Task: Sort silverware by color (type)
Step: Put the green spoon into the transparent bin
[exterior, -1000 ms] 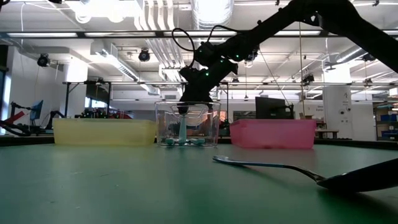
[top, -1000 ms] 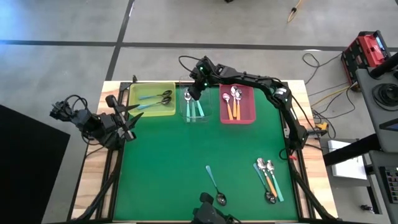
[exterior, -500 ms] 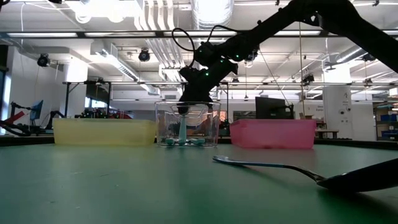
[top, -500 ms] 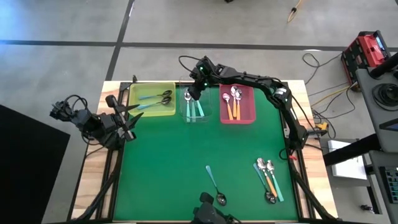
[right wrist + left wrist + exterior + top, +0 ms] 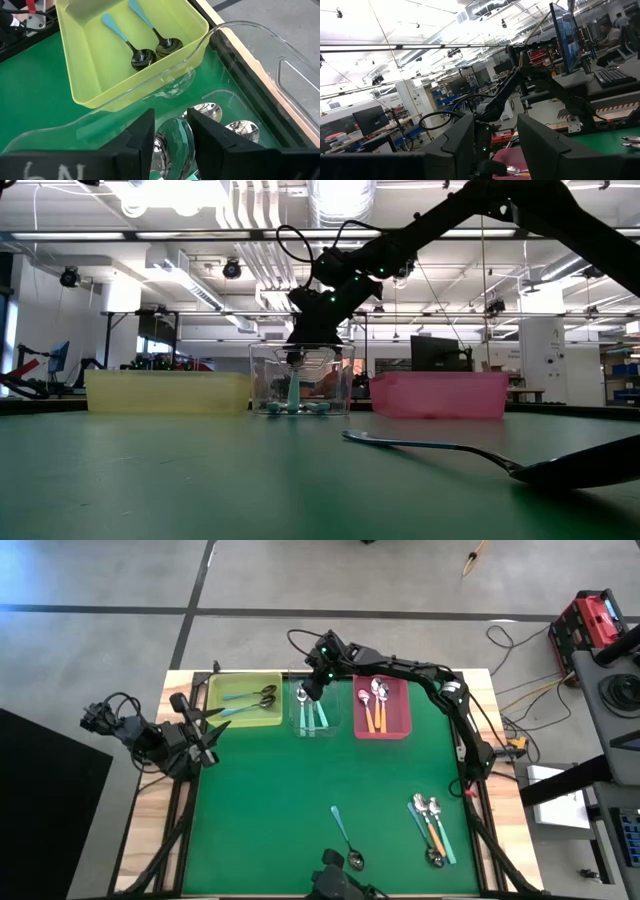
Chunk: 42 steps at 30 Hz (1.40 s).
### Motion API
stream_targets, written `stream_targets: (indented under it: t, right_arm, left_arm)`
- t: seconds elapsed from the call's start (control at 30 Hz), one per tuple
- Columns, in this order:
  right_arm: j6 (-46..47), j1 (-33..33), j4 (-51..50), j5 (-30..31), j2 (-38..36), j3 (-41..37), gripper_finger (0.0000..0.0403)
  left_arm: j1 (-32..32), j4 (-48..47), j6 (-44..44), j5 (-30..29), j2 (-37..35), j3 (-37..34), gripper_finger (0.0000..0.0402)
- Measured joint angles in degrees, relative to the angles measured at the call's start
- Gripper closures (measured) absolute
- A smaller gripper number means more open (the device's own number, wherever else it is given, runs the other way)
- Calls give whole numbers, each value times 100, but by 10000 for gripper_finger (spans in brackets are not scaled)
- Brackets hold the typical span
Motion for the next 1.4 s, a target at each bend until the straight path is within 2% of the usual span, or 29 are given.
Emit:
stream_targets:
  t: [0.67, 1.4]
  right_arm:
    - [82, 0, 7, 14, 0, 9, 232]
    - [291, 0, 9, 198, 0, 9, 197]
  left_arm:
    - [-2, 0, 0, 0, 0, 0, 267]
    - [-1, 0, 0, 2, -2, 0, 267]
